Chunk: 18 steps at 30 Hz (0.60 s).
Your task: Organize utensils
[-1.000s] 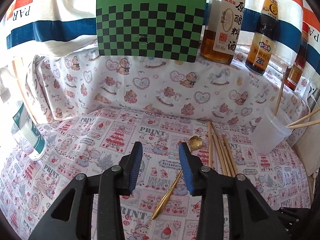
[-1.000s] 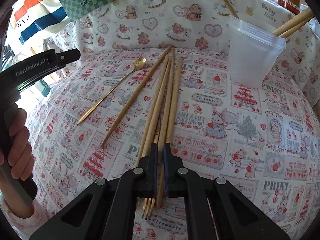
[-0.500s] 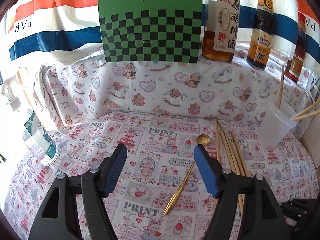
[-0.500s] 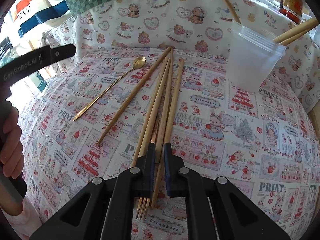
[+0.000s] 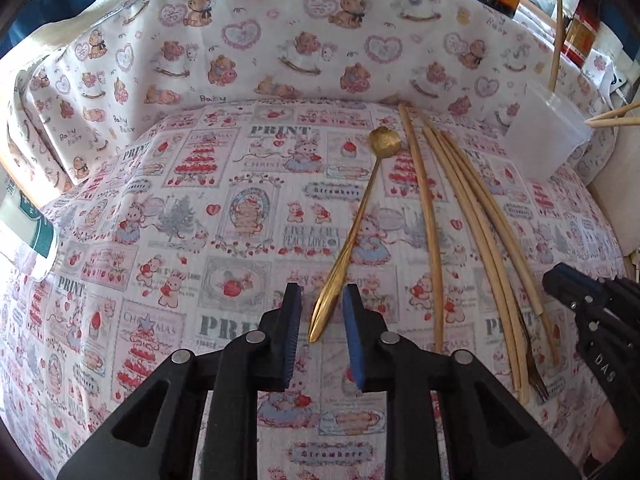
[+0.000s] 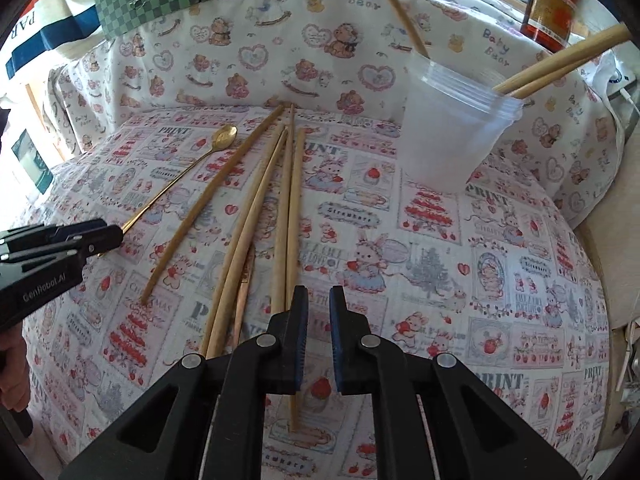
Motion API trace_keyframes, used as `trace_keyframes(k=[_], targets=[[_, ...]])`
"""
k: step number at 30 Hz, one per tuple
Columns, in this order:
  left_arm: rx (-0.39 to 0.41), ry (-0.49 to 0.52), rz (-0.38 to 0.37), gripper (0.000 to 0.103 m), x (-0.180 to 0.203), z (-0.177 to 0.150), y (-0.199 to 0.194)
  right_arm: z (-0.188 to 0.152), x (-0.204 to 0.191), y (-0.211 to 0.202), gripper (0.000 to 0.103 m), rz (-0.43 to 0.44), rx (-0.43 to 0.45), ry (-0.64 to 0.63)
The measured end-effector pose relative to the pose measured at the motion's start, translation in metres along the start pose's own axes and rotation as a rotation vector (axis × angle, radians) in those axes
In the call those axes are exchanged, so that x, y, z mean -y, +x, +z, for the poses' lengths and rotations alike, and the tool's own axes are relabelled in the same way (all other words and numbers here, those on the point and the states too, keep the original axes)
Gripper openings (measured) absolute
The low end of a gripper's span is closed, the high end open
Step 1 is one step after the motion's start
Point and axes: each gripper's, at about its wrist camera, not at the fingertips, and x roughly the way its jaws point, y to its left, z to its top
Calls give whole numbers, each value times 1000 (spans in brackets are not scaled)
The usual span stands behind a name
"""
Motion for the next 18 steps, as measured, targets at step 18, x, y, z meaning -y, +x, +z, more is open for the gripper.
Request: trace_keyframes(k=[18], targets=[[189,-66,-64,0,-19,-6,-35,4,9,-28,10,47,82,38]])
